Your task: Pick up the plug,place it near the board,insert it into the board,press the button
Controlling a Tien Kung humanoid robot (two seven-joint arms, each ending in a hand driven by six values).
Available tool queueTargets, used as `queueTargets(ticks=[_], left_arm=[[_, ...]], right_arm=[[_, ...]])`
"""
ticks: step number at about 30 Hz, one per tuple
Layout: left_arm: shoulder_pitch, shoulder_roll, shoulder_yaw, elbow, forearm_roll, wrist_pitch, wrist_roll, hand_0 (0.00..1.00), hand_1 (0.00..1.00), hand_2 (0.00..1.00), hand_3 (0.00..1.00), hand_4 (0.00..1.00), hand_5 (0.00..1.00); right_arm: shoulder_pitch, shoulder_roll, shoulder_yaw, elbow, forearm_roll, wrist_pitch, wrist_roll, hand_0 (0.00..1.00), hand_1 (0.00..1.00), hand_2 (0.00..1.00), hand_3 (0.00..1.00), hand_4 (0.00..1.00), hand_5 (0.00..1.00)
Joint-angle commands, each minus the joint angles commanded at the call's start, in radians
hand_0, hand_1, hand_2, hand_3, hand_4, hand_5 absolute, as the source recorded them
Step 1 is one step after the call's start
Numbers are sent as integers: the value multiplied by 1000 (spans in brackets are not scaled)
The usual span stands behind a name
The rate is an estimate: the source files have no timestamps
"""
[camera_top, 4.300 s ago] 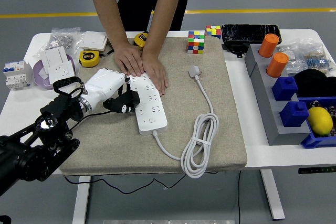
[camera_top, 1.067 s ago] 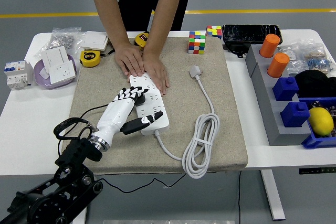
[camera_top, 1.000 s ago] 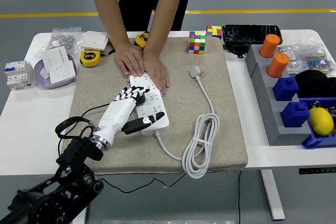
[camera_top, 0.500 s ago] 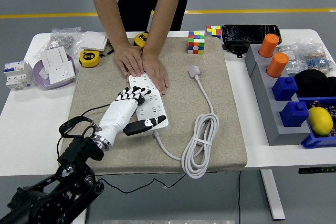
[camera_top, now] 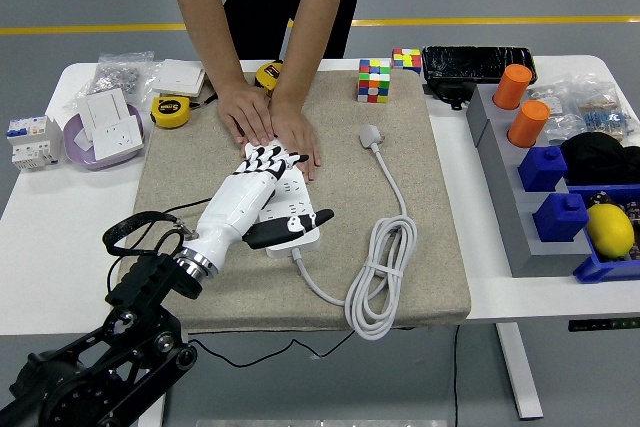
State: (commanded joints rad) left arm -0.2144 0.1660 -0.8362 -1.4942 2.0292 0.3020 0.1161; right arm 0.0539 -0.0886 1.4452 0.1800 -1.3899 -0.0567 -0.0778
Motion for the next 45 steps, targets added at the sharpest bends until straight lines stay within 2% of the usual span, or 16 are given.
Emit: queueTargets(ticks=[1, 3, 4, 6, 9, 10, 15, 16, 21, 22, 23, 28, 32, 40, 41, 45], left_arm=[[3, 6, 4, -43, -29, -11, 10, 916, 909, 868, 878, 968, 855], [10, 14, 5, -93, -53, -35, 34, 916, 909, 868, 878, 968, 855], [15, 19, 4, -126, -59, -55, 57, 531, 604, 620, 862, 877, 575], [20, 27, 3, -170, -49, -93, 107, 531, 604, 620, 862, 877, 575], [27, 42, -4, -231, 11, -181, 213, 531, 604, 620, 862, 877, 575], [28, 47, -4, -244, 30, -216, 250, 237, 164, 228, 811, 637, 234], [27, 55, -5, -244, 67, -283, 319, 237, 164, 228, 811, 637, 234], [26, 55, -4, -243, 68, -293, 326, 155, 81, 164, 820, 563, 162], [15, 47, 8, -207, 79, -363, 354, 155, 81, 164, 820, 563, 162], [14, 44, 10, -198, 92, -375, 358, 144, 73, 158, 871, 505, 122], [13, 42, 12, -188, 100, -383, 359, 144, 73, 158, 871, 505, 122], [9, 36, 18, -137, 125, -401, 360, 144, 73, 158, 871, 505, 122], [6, 29, 17, -103, 139, -395, 354, 142, 72, 157, 873, 495, 119], [5, 29, 15, -93, 151, -414, 356, 141, 71, 156, 872, 479, 104], [6, 31, 15, -93, 152, -419, 358, 143, 70, 156, 782, 469, 96], [9, 36, 14, -100, 155, -418, 361, 143, 70, 156, 782, 469, 96]], right_arm=[[1, 0, -1, 0, 1, 0, 0, 796, 703, 711, 751, 998, 983], [1, 0, -3, 0, 4, 0, 1, 796, 703, 711, 751, 998, 983], [2, 0, -4, 0, 5, 0, 2, 796, 701, 710, 750, 998, 983], [2, 0, -3, 0, 5, 0, 2, 796, 701, 710, 750, 998, 983], [2, -1, 1, 0, 3, 0, 1, 796, 701, 710, 750, 998, 983], [2, -1, 3, 0, 3, 0, 1, 796, 701, 710, 750, 998, 986], [6, -1, -1, 0, 8, -1, 2, 796, 701, 710, 750, 998, 986], [6, 0, -1, 0, 9, -1, 3, 796, 701, 711, 751, 998, 986], [6, 0, 0, 0, 8, -1, 2, 796, 701, 711, 751, 998, 986], [6, 0, 1, 0, 8, -1, 1, 796, 701, 711, 751, 998, 987], [6, 0, 1, 0, 7, -1, 1, 796, 701, 711, 751, 998, 987], [5, 1, 1, 0, 8, -1, 1, 796, 701, 711, 751, 998, 987], [4, 1, 1, 0, 7, -1, 1, 796, 701, 711, 750, 998, 988], [5, 0, -3, 0, 9, -1, 1, 796, 701, 711, 751, 998, 989], [4, 0, -2, 0, 8, -1, 1, 795, 701, 711, 750, 998, 990], [1, 1, 0, 0, 5, -1, 0, 795, 701, 711, 750, 998, 990]])
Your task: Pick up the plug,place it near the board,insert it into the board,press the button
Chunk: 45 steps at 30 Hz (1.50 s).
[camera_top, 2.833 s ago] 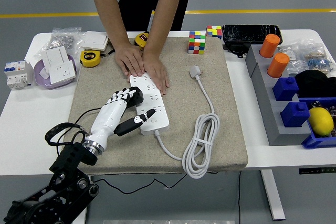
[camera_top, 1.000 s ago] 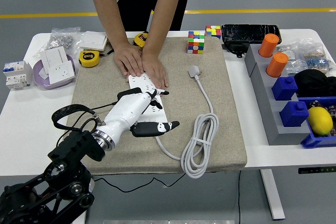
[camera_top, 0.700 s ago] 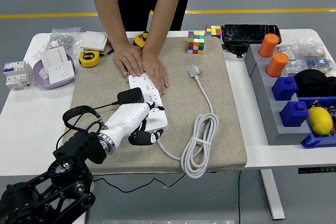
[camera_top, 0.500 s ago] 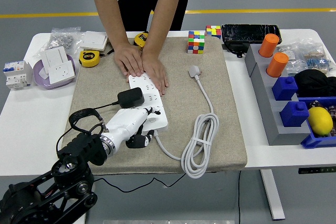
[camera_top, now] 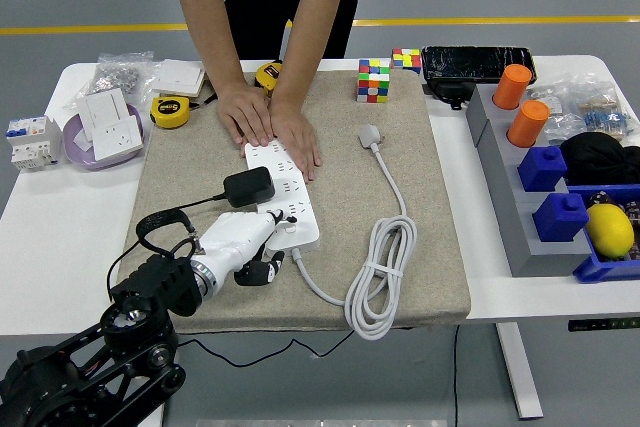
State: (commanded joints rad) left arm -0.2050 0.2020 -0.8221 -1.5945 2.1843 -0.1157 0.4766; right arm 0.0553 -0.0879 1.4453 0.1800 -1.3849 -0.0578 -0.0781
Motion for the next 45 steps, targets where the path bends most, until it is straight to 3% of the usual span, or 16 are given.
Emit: queueTargets(ticks=[2, 34, 39, 45], left_arm=[[0, 1, 0, 2, 3, 1, 0, 146, 70, 156, 727, 460, 87], [-8, -13, 14, 73, 30, 14, -20, 149, 68, 154, 730, 443, 73], [-7, -9, 8, 55, 36, 20, -25, 149, 68, 154, 728, 442, 73], [3, -8, -31, -15, 51, 35, -39, 150, 69, 154, 721, 441, 74]], right_arm=[[-1, 0, 0, 0, -1, 0, 0, 795, 701, 711, 750, 998, 990], [2, 0, -2, 0, 3, 0, 1, 796, 701, 711, 750, 998, 992], [3, 0, 1, 0, 2, 0, 1, 796, 701, 709, 750, 998, 992], [4, 0, 0, 0, 4, -1, 1, 796, 701, 711, 750, 998, 991]])
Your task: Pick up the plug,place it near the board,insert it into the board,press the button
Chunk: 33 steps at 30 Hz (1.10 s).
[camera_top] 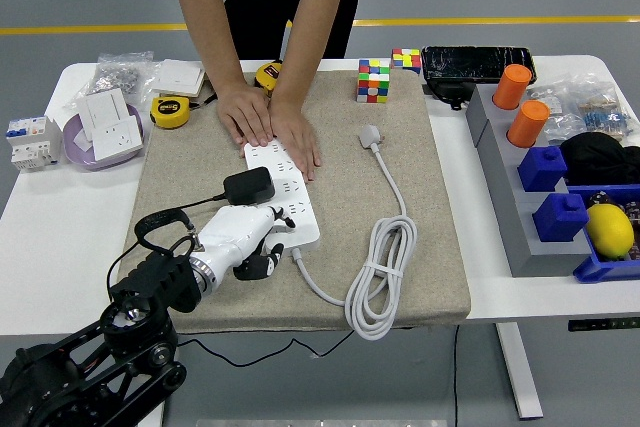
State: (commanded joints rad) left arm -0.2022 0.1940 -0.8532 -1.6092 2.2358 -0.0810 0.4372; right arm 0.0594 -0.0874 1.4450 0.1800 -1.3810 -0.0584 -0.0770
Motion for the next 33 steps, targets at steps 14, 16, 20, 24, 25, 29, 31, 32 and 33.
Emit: queueTargets(ticks=[14, 16, 20, 24, 25, 29, 31, 32, 33], left_arm=[[193, -76, -274, -33, -366, 386, -445, 708, 697, 549, 544, 900, 343], [200, -75, -281, -32, -447, 373, -520, 708, 697, 549, 544, 900, 343], [221, -61, -306, -22, -616, 332, -600, 894, 998, 948, 850, 968, 480], [219, -47, -296, -3, -773, 302, -565, 891, 994, 930, 845, 967, 483], [217, -46, -291, 4, -755, 293, -547, 891, 994, 930, 845, 967, 483], [207, -43, -276, 23, -634, 258, -486, 602, 679, 604, 836, 830, 283], [198, -41, -268, 30, -551, 211, -438, 602, 679, 604, 836, 830, 283], [194, -39, -262, 33, -508, 199, -424, 602, 679, 604, 836, 830, 283], [188, -37, -254, 33, -469, 178, -403, 602, 679, 604, 836, 830, 283]], right_arm=[[-6, 5, 2, 0, -3, 0, -1, 796, 701, 711, 750, 998, 990], [-6, 5, 2, 0, -1, 0, -1, 796, 701, 711, 750, 998, 990], [-6, 4, -6, 0, 4, -1, 0, 795, 700, 711, 750, 998, 991], [-7, 4, -9, 0, 4, -1, 0, 795, 700, 710, 751, 998, 990], [-7, 4, -10, 0, 5, -1, 0, 795, 700, 710, 751, 998, 990], [-8, 4, -12, 0, 4, -1, -1, 796, 701, 711, 751, 998, 989], [-7, 4, -13, 0, 5, -1, -1, 796, 701, 711, 751, 998, 989], [-6, 4, -12, 0, 4, -1, -1, 796, 701, 711, 751, 998, 989], [-7, 3, -12, 0, 5, -1, -1, 796, 701, 711, 751, 998, 989]])
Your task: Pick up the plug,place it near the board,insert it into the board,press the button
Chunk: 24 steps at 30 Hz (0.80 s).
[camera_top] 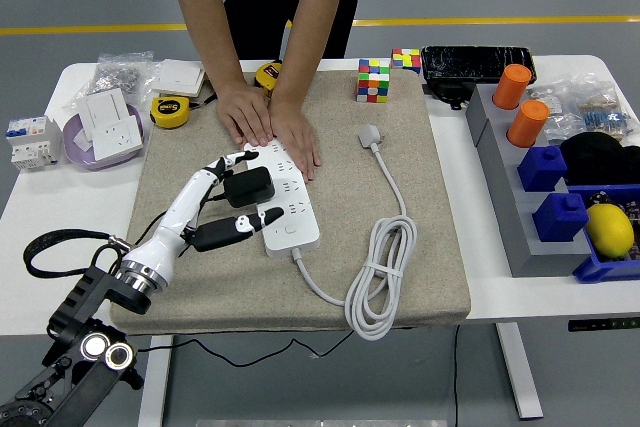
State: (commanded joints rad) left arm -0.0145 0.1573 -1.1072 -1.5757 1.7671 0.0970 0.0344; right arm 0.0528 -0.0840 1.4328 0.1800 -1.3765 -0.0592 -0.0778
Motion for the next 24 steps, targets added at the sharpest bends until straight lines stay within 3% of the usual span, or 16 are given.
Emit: queueTargets(ticks=[1, 2, 7, 8, 13, 14, 19, 20, 24], left_arm=[[-5, 2, 5, 1, 46, -17, 16, 602, 679, 604, 836, 830, 283], [-9, 3, 9, 2, 89, -28, 28, 374, 426, 470, 832, 696, 159], [-38, 23, 35, 4, 271, -103, 96, 374, 426, 470, 832, 696, 159], [-45, 27, 44, 10, 291, -113, 107, 270, 149, 276, 803, 627, 160], [-63, 30, 69, 23, 340, -129, 131, 270, 149, 276, 803, 627, 160], [-65, 30, 73, 24, 343, -129, 133, 232, 59, 165, 715, 551, 154], [-79, 27, 94, 29, 357, -140, 147, 232, 59, 165, 715, 551, 154], [-82, 27, 101, 32, 357, -140, 148, 216, 40, 161, 729, 471, 110], [-92, 18, 127, 40, 362, -135, 150, 216, 40, 161, 729, 471, 110]], right_arm=[[0, 0, 1, 0, -1, 0, 0, 796, 701, 711, 751, 998, 989], [0, 0, 2, 0, -2, 0, -1, 796, 701, 711, 751, 998, 989], [1, -1, 5, 0, -4, 1, -2, 796, 701, 711, 751, 998, 989], [2, -1, 6, 0, -4, 1, -2, 795, 701, 710, 750, 998, 987], [4, 0, 3, 0, -1, 1, 0, 795, 701, 710, 750, 998, 987], [4, 0, 4, 0, -1, 1, 0, 795, 701, 710, 750, 998, 986], [6, -1, 5, 0, -2, 1, 0, 795, 701, 710, 750, 998, 986], [6, -1, 5, 0, -2, 1, 0, 795, 701, 710, 750, 998, 987], [5, -2, 11, 0, -6, 1, -1, 795, 701, 710, 750, 998, 987]])
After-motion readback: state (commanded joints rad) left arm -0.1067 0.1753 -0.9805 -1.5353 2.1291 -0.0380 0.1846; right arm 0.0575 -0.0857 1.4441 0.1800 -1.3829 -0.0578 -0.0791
